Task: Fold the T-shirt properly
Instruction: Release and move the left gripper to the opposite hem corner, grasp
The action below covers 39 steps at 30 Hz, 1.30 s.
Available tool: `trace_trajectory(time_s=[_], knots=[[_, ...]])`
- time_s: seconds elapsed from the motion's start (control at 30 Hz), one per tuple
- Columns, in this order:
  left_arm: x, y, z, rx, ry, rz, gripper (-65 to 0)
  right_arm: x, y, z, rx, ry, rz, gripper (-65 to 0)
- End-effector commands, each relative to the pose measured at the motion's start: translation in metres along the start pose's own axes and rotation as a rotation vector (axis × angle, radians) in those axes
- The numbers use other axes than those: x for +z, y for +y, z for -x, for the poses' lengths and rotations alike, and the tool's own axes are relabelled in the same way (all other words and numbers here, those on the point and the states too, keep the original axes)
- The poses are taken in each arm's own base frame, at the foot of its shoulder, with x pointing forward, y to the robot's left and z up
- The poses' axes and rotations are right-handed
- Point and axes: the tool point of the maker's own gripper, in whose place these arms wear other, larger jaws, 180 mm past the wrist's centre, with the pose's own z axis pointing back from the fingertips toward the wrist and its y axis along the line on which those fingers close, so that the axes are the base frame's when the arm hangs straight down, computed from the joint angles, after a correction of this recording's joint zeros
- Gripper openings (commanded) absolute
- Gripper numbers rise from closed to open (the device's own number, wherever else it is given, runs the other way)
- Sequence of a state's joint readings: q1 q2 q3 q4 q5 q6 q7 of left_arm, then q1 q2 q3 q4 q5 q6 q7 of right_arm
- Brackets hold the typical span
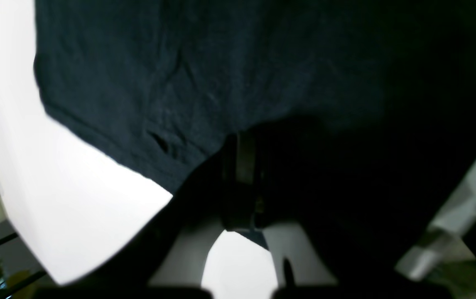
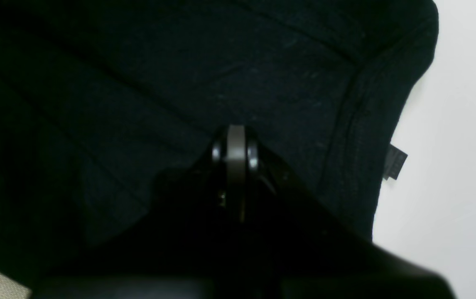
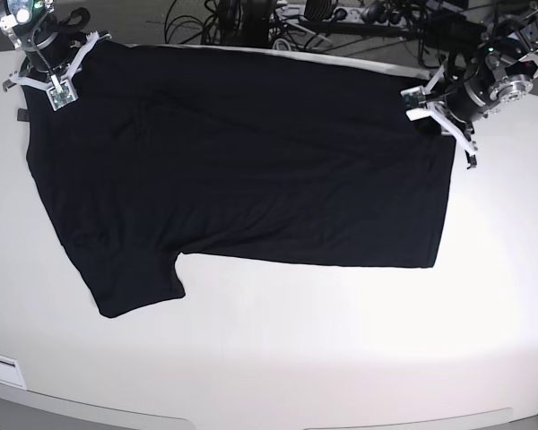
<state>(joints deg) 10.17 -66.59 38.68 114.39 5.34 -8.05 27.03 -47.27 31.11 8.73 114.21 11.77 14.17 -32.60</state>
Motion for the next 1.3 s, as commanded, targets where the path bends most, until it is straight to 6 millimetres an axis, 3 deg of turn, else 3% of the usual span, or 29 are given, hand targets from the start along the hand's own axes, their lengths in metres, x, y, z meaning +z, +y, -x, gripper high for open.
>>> trace_trajectory(time_s=[0.0, 0.23, 0.5, 0.73, 0.87, 1.07, 1.13, 1.27], knots=[[0.006, 0.008, 0.005, -0.030, 0.017, -0.015, -65.0, 0.003, 0.004, 0.017, 0.024, 0.081, -0.020, -65.0], [0.007, 0.017, 0.003, -0.021, 0.002, -0.058, -65.0, 0.012, 0.010, 0.011, 0.031, 0.065, -0.026, -65.0], [0.008, 0.025, 0.001, -0.034, 0.000, -0.098, -65.0, 0.012, 0.000, 0.003, 0.030, 0.034, 0.026, -65.0], [0.017, 0.058, -0.006, 0.023, -0.018, -0.286, -65.0, 0.013, -0.005, -0.002, 0.053, 0.025, 0.056, -64.4], [0.024, 0.071, -0.016, 0.025, -0.046, -0.360, -65.0, 0.021, -0.018, -0.019, 0.074, -0.020, 0.136, -64.4], [0.043, 0.097, -0.035, 0.097, -0.116, -0.501, -65.0, 0.046, -0.038, -0.061, 0.131, -0.132, 0.288, -64.3], [0.049, 0.111, -0.037, 0.150, -0.133, -0.561, -65.0, 0.054, -0.043, -0.071, 0.141, -0.161, 0.332, -60.7], [0.065, 0.160, -0.026, 0.349, -0.153, -0.709, -65.0, 0.063, -0.057, -0.078, 0.122, -0.186, 0.417, -46.2]])
